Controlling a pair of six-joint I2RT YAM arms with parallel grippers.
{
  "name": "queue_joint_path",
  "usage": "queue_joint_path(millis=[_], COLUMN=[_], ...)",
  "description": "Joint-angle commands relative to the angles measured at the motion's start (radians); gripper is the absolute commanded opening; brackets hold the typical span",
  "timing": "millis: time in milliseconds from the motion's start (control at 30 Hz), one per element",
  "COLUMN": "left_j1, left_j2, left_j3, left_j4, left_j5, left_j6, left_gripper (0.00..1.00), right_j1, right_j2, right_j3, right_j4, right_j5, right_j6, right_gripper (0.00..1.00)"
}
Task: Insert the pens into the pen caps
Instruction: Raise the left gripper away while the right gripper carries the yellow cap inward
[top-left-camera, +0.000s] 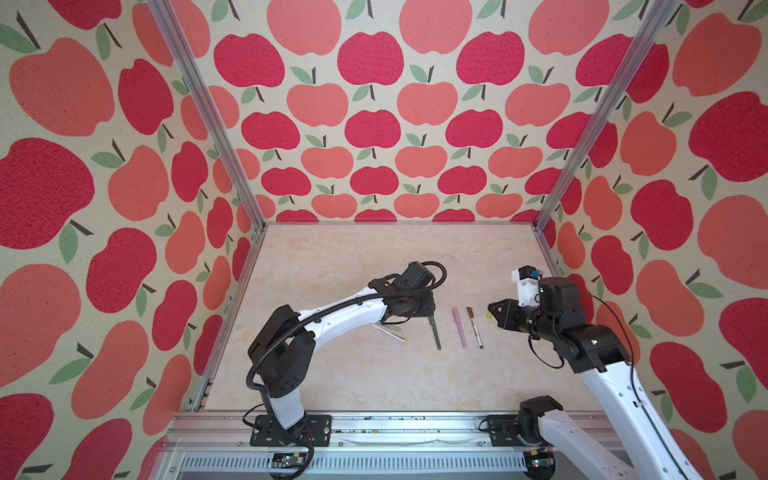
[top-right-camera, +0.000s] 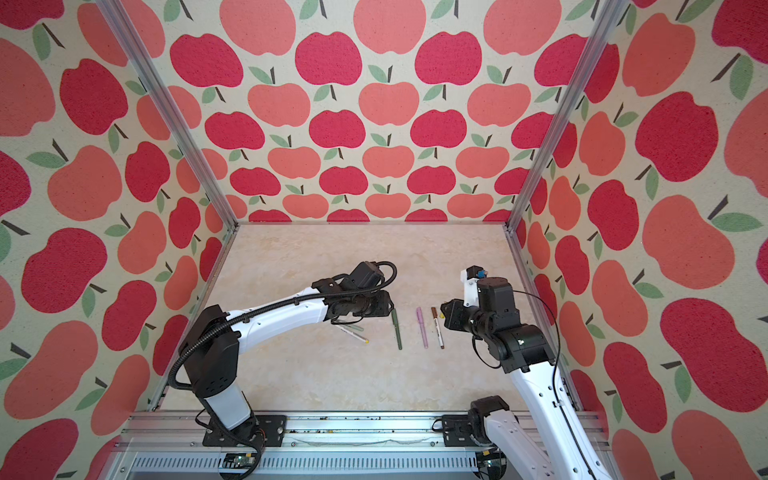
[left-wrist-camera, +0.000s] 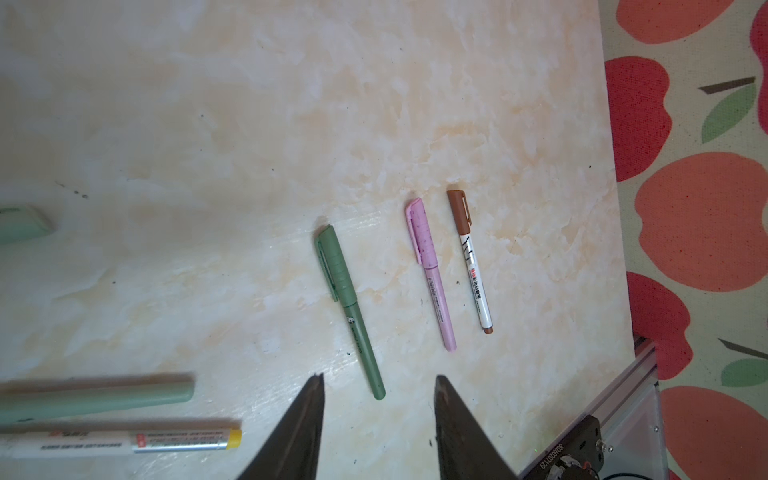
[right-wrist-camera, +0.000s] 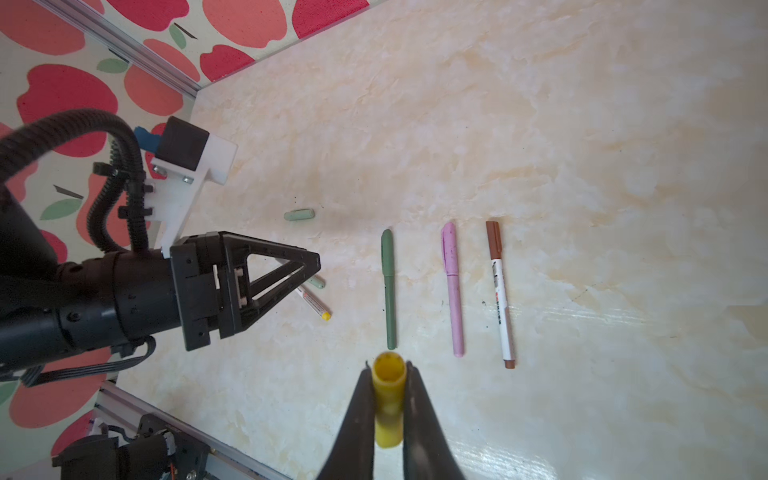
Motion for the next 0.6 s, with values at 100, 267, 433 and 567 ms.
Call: queue_joint_path(millis=[100,267,433,567], left_j1=[0.062,0.149,0.182,0.186], left_j2=[-0.261,-0.409,-0.504,-0.547], left_j3=[-0.232,-0.407,-0.513,-0.582], left_j4=[0.249,0.396,0.472,0.587], left_j5=[0.034,0.198,0.294,0.375], left_j6=[0.092,0.085,0.098,0.090], left_gripper=[0.60,0.62,0.63,0.63], right_j1=[0.054,0.111,0.145,0.165], right_j2=[0.046,0.116,0.182,0.227], right_j3=[-0.070,-0.115,-0.145,-0.148], right_j4=[0.135,0.289,0.469,0.595], right_j5=[-0.113,-0.177,-0.243,-0.301], right_j6=[0.128,0.244,0.386,0.481], right_gripper=[0.11,0.11,0.11,0.11])
